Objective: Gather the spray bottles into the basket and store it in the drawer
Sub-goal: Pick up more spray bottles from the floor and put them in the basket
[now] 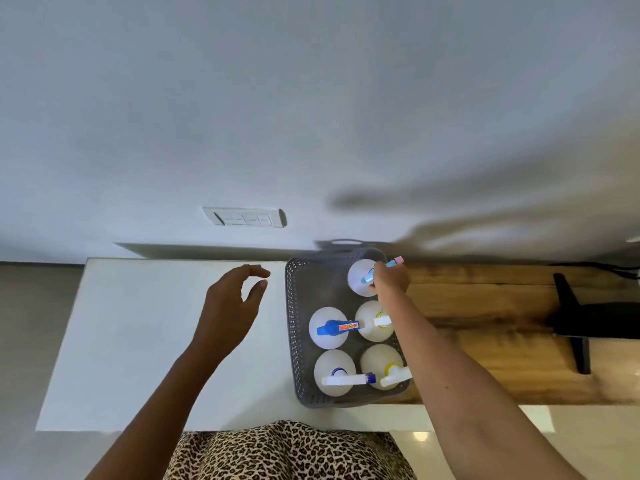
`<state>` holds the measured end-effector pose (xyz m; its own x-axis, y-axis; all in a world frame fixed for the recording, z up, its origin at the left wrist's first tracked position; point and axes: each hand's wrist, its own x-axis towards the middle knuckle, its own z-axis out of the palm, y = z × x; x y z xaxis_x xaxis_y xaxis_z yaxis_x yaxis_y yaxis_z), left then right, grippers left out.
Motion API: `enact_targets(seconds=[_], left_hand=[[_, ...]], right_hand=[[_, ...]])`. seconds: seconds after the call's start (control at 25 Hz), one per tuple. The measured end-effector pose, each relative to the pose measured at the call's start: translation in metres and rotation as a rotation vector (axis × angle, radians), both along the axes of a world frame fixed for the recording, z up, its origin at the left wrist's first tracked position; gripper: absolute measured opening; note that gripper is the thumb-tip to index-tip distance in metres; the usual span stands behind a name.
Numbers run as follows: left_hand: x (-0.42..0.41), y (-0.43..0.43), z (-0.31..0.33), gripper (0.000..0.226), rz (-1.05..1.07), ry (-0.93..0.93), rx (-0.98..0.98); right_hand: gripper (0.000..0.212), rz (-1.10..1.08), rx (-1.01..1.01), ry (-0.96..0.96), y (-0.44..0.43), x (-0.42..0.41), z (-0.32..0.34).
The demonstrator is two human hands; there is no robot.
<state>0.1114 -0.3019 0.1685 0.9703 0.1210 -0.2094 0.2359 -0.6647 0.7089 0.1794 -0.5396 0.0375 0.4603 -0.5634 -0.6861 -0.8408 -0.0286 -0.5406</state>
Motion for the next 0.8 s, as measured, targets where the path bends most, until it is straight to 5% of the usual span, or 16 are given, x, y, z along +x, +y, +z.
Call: enact_targets(seconds=[0.48,0.8], left_hand=[[-0.004,-0.003,-0.002,0.015,-0.033,0.009,0.006],[-0.003,-0.035,0.015,0.013,-0.339,-0.069,-0.05]], right_hand=[[0.054,0.012,0.05,-0.046,-0.005,-0.001,0.005],[0.035,-0.081,-0.037,-0.326,-0.038,-0.074,0.073]])
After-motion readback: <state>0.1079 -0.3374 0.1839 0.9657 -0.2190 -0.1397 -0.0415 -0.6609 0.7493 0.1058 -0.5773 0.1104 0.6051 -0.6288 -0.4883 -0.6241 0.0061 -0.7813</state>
